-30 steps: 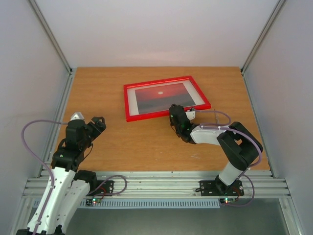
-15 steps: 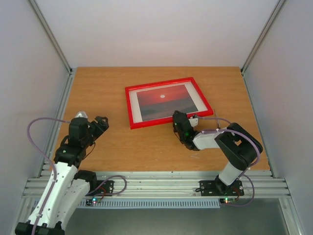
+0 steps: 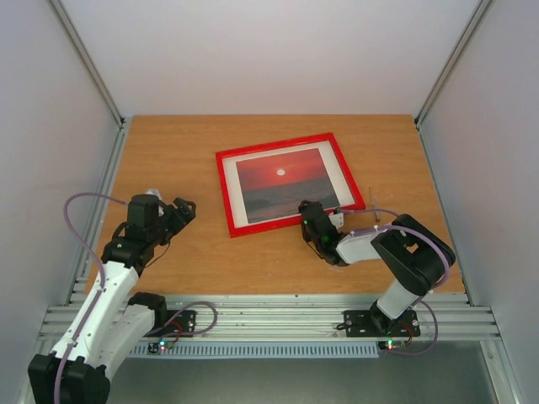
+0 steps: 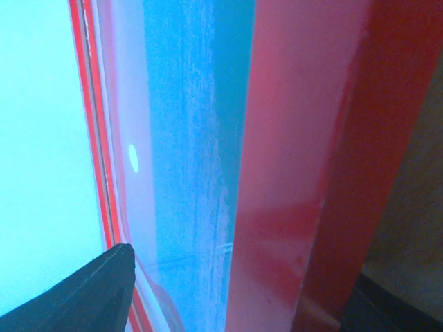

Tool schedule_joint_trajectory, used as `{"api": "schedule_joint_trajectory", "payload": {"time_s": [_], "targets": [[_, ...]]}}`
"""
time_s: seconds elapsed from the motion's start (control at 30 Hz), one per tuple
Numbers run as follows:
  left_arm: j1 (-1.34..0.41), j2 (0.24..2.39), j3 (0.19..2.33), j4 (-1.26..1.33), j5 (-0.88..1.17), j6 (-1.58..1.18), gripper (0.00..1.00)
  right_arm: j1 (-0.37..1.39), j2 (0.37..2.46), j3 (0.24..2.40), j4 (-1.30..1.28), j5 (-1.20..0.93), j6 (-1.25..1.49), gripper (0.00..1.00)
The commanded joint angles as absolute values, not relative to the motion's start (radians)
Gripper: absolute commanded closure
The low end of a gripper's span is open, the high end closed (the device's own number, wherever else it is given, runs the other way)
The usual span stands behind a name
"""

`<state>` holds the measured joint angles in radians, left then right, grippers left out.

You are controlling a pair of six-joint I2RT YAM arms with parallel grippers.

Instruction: Take the photo out of the frame

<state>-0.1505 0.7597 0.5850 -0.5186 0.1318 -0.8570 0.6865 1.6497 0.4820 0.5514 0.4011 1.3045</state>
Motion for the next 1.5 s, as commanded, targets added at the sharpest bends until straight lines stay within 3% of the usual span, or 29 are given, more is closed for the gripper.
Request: {"api": "schedule_joint_trajectory", "payload": {"time_s": [0.0, 0.13, 0.17, 0.2, 0.23, 0.63, 0.87, 1.07, 1.3, 1.47], "targets": [[-0.146, 0.767, 0.574, -0.453, 0.156, -0.853, 0.10, 0.687, 1.625, 0.468, 0.417, 0.381, 1.281, 0.29], [-0.146, 0.779, 0.575, -0.450, 0.162, -0.853, 0.10, 0.687, 1.588, 0.461, 0.364, 0.374, 1.272, 0.20], [-0.146, 0.781, 0.576, -0.449, 0.165, -0.853, 0.10, 0.687, 1.580, 0.458, 0.348, 0.371, 1.273, 0.15], [-0.146, 0.788, 0.577, -0.446, 0.167, -0.853, 0.10, 0.686, 1.571, 0.455, 0.336, 0.365, 1.273, 0.04], [-0.146, 0.790, 0.577, -0.446, 0.169, -0.853, 0.10, 0.687, 1.563, 0.451, 0.325, 0.358, 1.272, 0.02], [-0.146, 0.831, 0.574, -0.430, 0.184, -0.859, 0.10, 0.676, 1.405, 0.411, 0.091, 0.259, 1.170, 0.01], [-0.154, 0.893, 0.582, -0.398, 0.206, -0.858, 0.10, 0.626, 1.366, 0.420, 0.063, 0.070, 0.936, 0.02], [-0.183, 0.983, 0.615, -0.400, 0.203, -0.826, 0.10, 0.573, 1.320, 0.455, -0.002, -0.060, 0.666, 0.01], [-0.273, 1.115, 0.695, -0.422, 0.132, -0.784, 0.11, 0.561, 1.157, 0.560, -0.278, 0.023, 0.268, 0.02], [-0.318, 1.221, 0.767, -0.448, 0.073, -0.750, 0.11, 0.497, 1.150, 0.722, -0.466, 0.118, -0.028, 0.02]]}}
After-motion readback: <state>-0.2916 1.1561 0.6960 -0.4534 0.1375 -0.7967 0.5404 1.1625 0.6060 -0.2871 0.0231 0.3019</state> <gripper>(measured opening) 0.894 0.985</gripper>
